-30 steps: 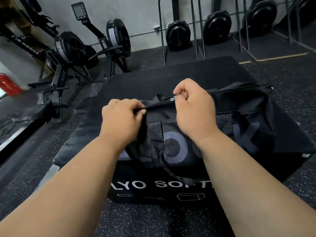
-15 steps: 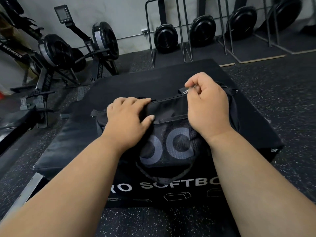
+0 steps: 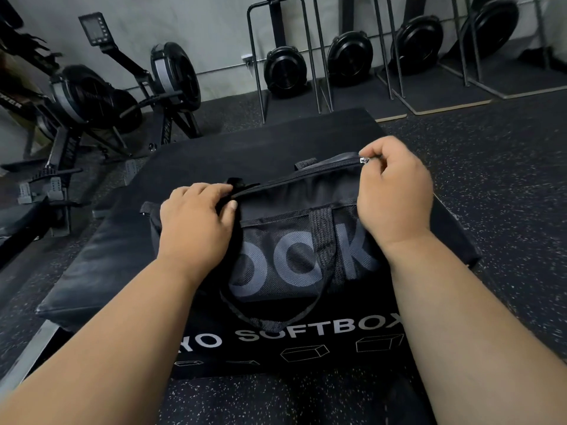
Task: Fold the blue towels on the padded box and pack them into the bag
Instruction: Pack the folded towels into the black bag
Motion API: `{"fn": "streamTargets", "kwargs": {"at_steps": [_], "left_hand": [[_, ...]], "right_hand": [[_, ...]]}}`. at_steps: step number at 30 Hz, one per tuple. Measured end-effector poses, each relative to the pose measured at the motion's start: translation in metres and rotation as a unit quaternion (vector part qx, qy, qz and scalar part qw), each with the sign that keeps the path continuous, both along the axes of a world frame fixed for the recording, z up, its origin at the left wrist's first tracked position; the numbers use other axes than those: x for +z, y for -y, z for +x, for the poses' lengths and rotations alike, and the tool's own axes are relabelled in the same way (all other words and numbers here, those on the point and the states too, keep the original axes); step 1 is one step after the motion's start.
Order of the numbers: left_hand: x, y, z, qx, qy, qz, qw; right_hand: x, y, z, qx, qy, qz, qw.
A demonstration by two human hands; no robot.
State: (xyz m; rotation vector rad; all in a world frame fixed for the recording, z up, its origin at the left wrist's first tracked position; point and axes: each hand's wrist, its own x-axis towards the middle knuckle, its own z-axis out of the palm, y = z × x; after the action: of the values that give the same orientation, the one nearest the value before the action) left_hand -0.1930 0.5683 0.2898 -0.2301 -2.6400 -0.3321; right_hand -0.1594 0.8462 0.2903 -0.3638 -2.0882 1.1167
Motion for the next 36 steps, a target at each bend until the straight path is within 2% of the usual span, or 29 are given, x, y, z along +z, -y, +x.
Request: {"fn": "streamTargets", "kwargs": {"at_steps": [2,4,9,11,15,18,20,22,25,32,36], "left_hand": [[-0.002,-0.001,0.006,-0.027,-0.011,0.0,1.0],[-0.007,-0.003,0.01,-0.053,-0.002,-0.039,0.998],[-0.023,-0.002,0.012,-0.019,0.159,-0.097,0.982],[-0.028,0.0,0.012,-0.019,0.182,-0.098,0.978],[-0.026,-0.001,0.014,-0.012,0.2,-0.102,0.974],[-0.023,-0.003,0.02,-0.031,0.177,-0.097,0.979],[-0.024,-0.001,0.025,-0.051,0.18,-0.086,0.979],[-0.029,0.003,0.03,-0.057,0.203,-0.081,0.974],[-0.04,0.01,0.03,-0.056,0.215,-0.072,0.972],[-0.043,0.01,0.022,-0.06,0.246,-0.039,0.967],[-0.049,0.025,0.036,-0.026,0.197,0.012,0.98]], "right_hand": [[-0.006,-0.003,0.0,-0.002,0.018,-0.012,1.0],[-0.009,-0.009,0.0,-0.016,0.034,-0.039,0.999],[-0.009,-0.02,0.003,-0.041,0.059,-0.052,0.996],[-0.009,-0.018,0.003,-0.037,0.074,-0.033,0.996],[-0.009,-0.001,0.008,-0.033,0.067,0.088,0.993],[-0.009,0.018,0.02,-0.024,0.045,0.193,0.98],[-0.019,0.026,0.022,0.032,0.081,0.246,0.965],[-0.033,0.026,0.02,0.081,0.172,0.278,0.942],[-0.049,0.018,0.013,0.143,0.278,0.243,0.918],[-0.054,0.014,0.013,0.166,0.281,0.205,0.923],[-0.053,0.009,0.027,0.119,0.274,0.227,0.927]]}}
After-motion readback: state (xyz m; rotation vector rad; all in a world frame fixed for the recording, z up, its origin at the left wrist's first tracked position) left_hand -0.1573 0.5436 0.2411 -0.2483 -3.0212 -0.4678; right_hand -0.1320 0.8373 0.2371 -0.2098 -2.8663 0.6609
